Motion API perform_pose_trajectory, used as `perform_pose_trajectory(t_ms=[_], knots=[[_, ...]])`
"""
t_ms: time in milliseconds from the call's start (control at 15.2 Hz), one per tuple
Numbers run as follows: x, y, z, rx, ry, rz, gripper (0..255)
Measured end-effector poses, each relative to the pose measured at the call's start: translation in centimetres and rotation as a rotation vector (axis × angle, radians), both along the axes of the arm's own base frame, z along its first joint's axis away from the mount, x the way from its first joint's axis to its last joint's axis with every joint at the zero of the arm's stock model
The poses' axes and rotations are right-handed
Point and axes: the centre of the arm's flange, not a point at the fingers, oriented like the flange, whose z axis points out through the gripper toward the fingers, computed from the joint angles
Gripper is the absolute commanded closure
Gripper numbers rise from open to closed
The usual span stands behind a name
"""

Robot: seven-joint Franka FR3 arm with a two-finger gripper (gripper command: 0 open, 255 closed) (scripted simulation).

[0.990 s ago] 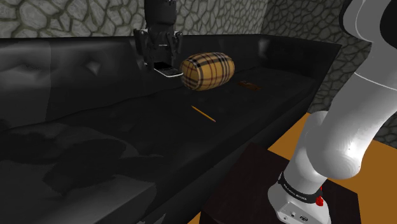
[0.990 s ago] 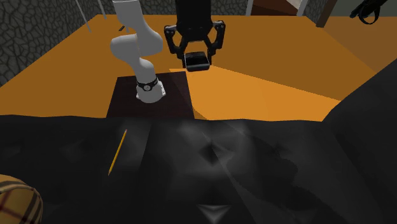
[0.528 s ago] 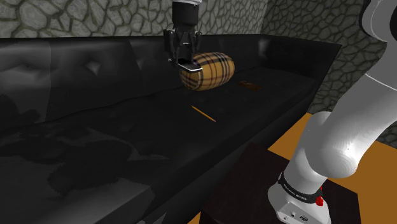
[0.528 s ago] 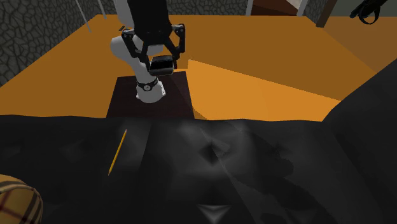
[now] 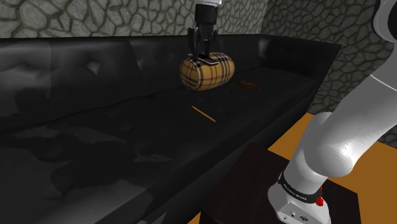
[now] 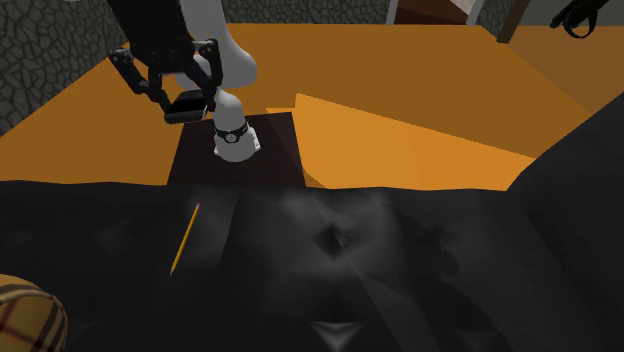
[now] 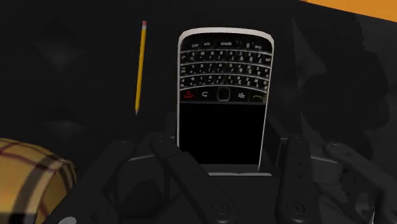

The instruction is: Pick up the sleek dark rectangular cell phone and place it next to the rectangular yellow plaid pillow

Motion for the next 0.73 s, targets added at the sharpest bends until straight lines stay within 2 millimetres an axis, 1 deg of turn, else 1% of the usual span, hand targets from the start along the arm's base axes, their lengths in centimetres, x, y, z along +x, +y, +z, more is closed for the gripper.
perform_pose_trajectory(t_ms=[132, 198, 330, 462, 528, 594, 726], knots=[[-0.5, -2.7, -0.2, 0.000, 0.001, 0.000, 255], [-0.2, -4.1, -0.3, 0.000, 0.000, 0.000, 255], [-0.5, -6.7, 0.1, 0.000, 0.000, 0.000, 255], [-0.2, -9.3, -0.2, 0.001, 0.000, 0.000, 255], [-0.2, -10.5, 0.0, 0.000, 0.000, 0.000, 255], [-0.6, -11.8, -0.2, 0.001, 0.000, 0.000, 255], [-0.3, -14.6, 0.0, 0.000, 0.000, 0.000, 255]])
